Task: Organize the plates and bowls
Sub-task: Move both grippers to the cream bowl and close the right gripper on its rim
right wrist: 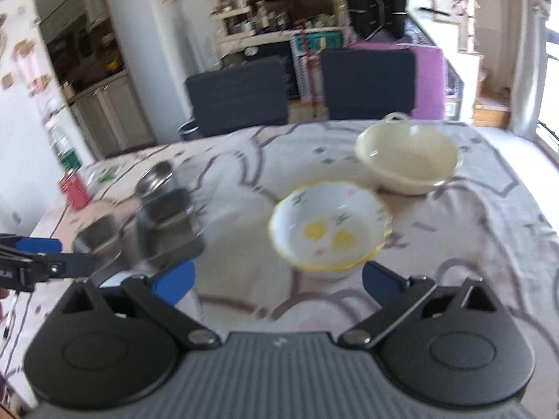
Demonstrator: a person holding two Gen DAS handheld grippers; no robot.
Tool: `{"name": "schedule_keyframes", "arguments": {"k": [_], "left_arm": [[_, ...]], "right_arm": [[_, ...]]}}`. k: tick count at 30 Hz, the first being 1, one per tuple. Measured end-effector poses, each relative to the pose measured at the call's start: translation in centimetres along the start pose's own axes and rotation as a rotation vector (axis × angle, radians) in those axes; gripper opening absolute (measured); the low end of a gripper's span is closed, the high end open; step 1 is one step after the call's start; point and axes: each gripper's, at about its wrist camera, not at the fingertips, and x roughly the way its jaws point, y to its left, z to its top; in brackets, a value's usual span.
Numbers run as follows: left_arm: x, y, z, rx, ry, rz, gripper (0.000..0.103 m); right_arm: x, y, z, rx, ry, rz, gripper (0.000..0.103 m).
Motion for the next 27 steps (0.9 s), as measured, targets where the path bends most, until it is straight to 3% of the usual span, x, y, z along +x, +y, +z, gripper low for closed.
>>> {"name": "schedule_keyframes", "arguments": {"k": [10,15,21,25,27], "left_arm": [[3.8,-6.3,4.0,0.084,-0.066,-0.062,0.103],[6.5,-8.5,5.9,0.159,-0.113,-0.090,0.103],[10.7,-10.7,8.4,0.228,-0.158,-0.111,0.103],[14.2,-12.3,9.9,0.260,-0.162,-0.129,0.103],[15.7,-13.0,10.5,0.272,-0.162,-0.138,0.103]], "right_arm": [[0.8,-8.5,4.2,0.192,-0.055,-0.144,0.103],[2.9,-12.7,6.0,0.283,-0.072,-0.143,0.103],[8.6,-17.9,5.5,0.562,-0.089,-0.087,0.100],[12.0,-19.7,4.3,0.719,-0.074,-0.035,0.060],[13.4,-20.6,3.6,0.793,-0.064,0.001,0.049]]}}
